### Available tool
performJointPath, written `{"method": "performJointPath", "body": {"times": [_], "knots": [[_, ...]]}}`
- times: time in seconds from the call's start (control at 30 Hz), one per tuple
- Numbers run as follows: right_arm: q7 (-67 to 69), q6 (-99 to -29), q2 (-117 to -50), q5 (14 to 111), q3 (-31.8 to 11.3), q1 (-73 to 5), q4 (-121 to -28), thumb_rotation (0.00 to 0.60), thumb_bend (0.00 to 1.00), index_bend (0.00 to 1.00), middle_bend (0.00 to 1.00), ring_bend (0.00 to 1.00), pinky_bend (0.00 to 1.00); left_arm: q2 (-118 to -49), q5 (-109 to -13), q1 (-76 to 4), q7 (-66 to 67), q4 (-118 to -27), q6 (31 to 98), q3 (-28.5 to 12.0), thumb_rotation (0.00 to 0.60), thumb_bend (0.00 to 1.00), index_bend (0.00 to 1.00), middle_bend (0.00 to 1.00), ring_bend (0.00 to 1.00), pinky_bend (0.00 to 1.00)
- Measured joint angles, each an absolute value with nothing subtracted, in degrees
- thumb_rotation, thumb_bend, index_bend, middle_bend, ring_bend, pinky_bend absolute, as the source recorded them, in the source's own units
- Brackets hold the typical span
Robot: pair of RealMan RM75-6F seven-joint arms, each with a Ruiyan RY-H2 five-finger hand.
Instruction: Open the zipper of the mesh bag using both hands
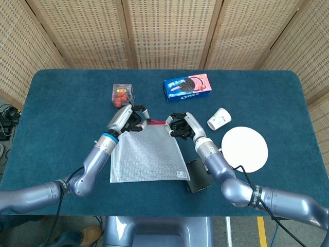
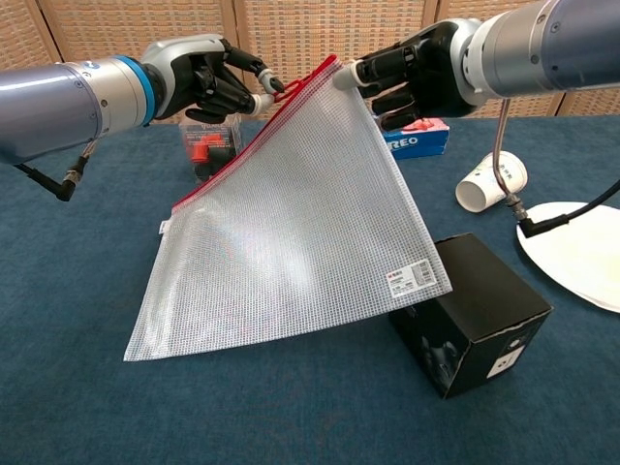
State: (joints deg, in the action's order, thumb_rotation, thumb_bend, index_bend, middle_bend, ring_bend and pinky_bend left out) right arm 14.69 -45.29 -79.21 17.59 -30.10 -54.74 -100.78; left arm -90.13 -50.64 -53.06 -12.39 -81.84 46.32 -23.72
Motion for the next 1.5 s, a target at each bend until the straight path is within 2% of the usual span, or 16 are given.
{"method": "performJointPath", "body": {"times": [0.6,1.3,1.43,1.47,1.5], "knots": [[15.75,-45.84,-75.84,17.05,-32.39,-53.81,-102.47,0.6,0.84,0.74,0.9,0.97,0.94,-88.08,-50.75,-50.59,-15.26,-76.61,44.33,-23.27,0.6,0.82,0.87,0.98,0.98,1.0],[17.89,-45.97,-69.59,15.98,-33.62,-50.35,-103.47,0.6,0.84,0.74,0.9,0.97,0.94,-80.55,-54.37,-43.33,-24.68,-70.08,40.42,-22.33,0.6,0.82,0.87,0.98,0.98,1.0],[17.94,-46.03,-69.61,15.95,-33.3,-50.27,-103.31,0.6,0.84,0.75,0.9,0.97,0.94,-80.11,-55.48,-42.8,-25.98,-69.92,39.73,-22.19,0.6,0.81,0.87,0.98,0.98,1.0],[17.92,-46.03,-69.65,15.96,-33.21,-50.28,-103.24,0.6,0.83,0.75,0.9,0.97,0.94,-80.14,-55.65,-42.78,-26.18,-69.88,39.64,-22.18,0.6,0.78,0.87,0.98,0.98,1.0],[17.91,-46.05,-69.71,15.98,-33.11,-50.29,-103.16,0.6,0.8,0.73,0.9,0.97,0.94,-80.18,-55.77,-42.77,-26.35,-69.85,39.51,-22.17,0.6,0.69,0.81,0.98,0.98,1.0]]}}
